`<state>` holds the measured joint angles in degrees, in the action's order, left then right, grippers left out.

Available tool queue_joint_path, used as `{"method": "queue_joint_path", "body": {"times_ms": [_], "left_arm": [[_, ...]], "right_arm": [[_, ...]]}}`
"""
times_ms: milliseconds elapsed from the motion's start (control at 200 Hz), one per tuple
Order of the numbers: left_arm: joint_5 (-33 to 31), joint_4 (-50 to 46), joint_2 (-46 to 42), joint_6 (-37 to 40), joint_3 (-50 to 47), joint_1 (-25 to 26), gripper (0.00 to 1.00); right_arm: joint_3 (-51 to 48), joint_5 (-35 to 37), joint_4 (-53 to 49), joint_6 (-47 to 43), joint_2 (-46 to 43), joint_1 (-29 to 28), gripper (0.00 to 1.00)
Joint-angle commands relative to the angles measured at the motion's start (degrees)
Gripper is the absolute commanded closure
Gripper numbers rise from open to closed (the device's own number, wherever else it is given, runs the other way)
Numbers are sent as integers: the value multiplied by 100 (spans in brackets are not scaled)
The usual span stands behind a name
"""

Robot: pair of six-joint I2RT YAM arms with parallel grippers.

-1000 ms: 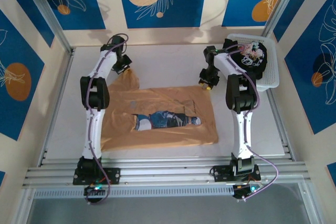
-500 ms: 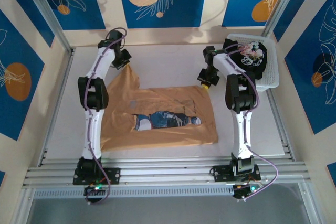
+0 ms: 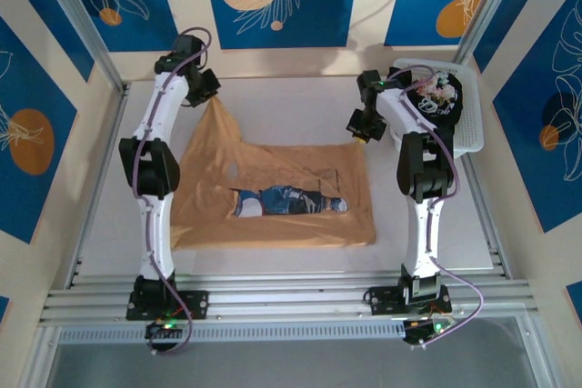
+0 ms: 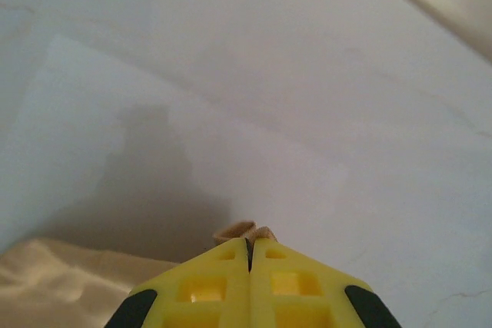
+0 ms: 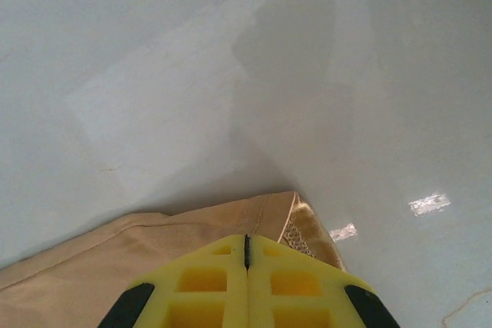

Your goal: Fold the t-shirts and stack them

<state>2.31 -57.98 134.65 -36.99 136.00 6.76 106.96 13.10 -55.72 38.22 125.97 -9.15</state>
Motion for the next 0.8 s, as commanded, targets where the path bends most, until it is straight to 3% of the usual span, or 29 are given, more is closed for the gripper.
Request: {"method": "queue_joint_path", "body": {"times_ms": [0,135,520,795], "left_arm": [[-172,-372,-421,183,-241,-26,100],[-323,-666,-921,186,-866,33,100],[-952,-449,-4013,-388,-4826,50,100],[-1373,-615,-5425,-903,-6159,27,100]], "right_arm": [[-275,-137,133,-108,-279,7,100],[-706,-189,314,-191,-633,-51,100],[-1999,-50,368,-131,-1800,-116,100],[-2686,184,249,-83,-2285,-114,100]]}}
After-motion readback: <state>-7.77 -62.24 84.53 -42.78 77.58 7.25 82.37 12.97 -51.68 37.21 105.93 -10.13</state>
